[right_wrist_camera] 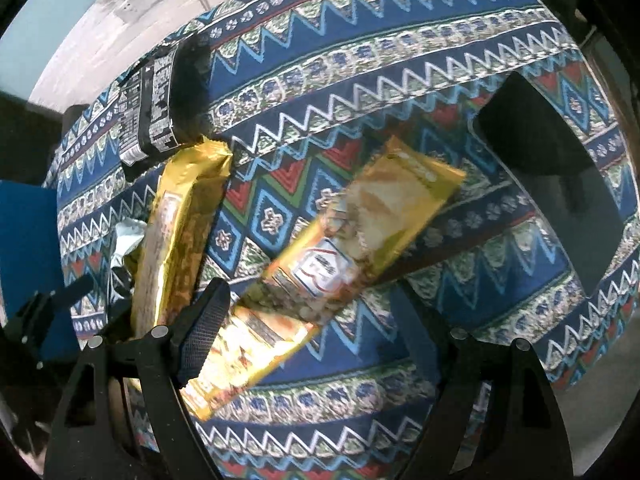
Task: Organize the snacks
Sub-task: 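Grasp the silver-wrapped bar with the left gripper while the right gripper grasps the yellow wafer bar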
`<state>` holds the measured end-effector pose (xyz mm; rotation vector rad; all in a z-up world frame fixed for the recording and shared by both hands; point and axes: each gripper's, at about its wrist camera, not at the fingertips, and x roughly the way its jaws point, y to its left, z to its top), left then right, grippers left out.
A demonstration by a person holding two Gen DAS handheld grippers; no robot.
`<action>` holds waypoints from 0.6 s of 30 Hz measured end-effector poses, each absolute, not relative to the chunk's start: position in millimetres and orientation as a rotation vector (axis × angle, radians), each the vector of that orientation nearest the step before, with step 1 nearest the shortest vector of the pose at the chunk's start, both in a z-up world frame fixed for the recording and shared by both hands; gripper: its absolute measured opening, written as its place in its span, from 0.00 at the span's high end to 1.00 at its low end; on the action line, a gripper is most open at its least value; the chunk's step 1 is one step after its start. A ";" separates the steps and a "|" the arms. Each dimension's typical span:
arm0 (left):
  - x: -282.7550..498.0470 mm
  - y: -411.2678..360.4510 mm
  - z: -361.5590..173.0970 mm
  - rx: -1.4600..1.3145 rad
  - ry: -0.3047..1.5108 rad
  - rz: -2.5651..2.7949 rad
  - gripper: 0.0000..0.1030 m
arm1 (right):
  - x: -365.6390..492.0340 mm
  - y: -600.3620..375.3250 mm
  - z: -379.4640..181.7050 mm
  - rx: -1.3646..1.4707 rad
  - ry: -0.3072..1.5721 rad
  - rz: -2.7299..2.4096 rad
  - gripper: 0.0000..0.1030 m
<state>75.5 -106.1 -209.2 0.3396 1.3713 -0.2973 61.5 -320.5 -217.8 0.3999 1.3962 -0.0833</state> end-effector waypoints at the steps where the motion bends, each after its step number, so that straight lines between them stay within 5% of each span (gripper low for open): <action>1: 75.6 -104.5 -209.6 0.337 1.372 -0.297 0.27 | 66.4 -316.8 -220.1 0.392 1.400 -0.080 0.21; 6: 77.5 -95.9 -209.8 0.315 1.384 -0.293 0.27 | 74.4 -289.9 -233.7 0.234 1.411 -0.061 0.25; 13: 80.3 -91.9 -213.3 0.304 1.392 -0.290 0.27 | 100.8 -278.5 -226.7 0.042 1.355 -0.013 0.62; 18: 81.2 -95.2 -215.7 0.315 1.387 -0.292 0.27 | 128.0 -284.6 -213.5 -0.103 1.323 -0.015 0.70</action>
